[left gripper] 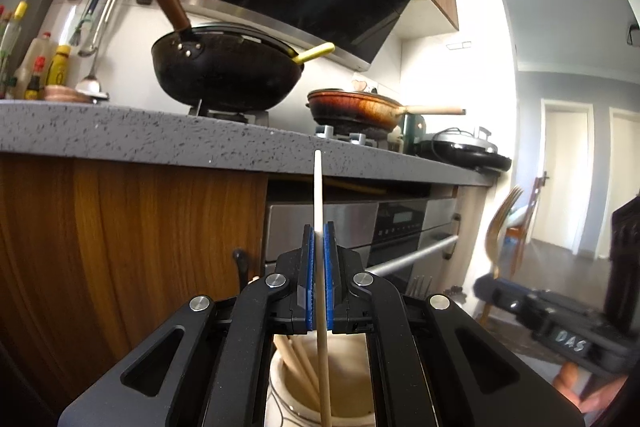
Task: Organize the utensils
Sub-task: 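Carry the chopstick to the tall cup while the right tool carries the fork to the short cup, then release the chopstick into the tall cup while the right tool releases the fork into the short cup, then move both open tools back over the last chopstick and yellow spoon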
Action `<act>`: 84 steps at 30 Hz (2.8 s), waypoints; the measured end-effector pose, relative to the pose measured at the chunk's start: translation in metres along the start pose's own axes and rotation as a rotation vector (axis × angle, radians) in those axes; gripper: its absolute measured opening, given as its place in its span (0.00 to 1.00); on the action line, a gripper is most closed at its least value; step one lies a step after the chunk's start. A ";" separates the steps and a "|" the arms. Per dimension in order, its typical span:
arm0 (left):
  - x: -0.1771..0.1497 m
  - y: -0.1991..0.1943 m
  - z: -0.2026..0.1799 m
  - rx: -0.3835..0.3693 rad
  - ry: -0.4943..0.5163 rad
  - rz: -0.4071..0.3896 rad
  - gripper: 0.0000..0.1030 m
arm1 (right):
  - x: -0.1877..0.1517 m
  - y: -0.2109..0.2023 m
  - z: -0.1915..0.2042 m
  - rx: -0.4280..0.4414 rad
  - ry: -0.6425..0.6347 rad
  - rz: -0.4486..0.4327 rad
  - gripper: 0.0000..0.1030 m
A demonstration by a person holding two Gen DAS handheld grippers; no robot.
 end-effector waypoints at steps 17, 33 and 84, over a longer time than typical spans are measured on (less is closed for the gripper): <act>0.001 0.028 -0.016 0.014 0.081 0.018 0.05 | -0.012 -0.005 -0.004 0.021 0.007 0.043 0.05; -0.039 -0.026 0.007 0.101 0.072 0.178 0.05 | -0.025 -0.002 -0.012 -0.018 -0.010 0.100 0.05; -0.086 -0.172 -0.047 0.148 0.171 0.293 0.94 | -0.106 -0.122 -0.024 -0.131 -0.093 0.380 0.94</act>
Point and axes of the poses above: each gripper's, at about its wrist camera, not at the fingertips, and y roughly the way its jaws point, z to its left, x to its top, the point moved 4 cm from there along y, roughly the way its jaws point, and after that the axes turned 12 degrees about -z, right-handed, at the moved point
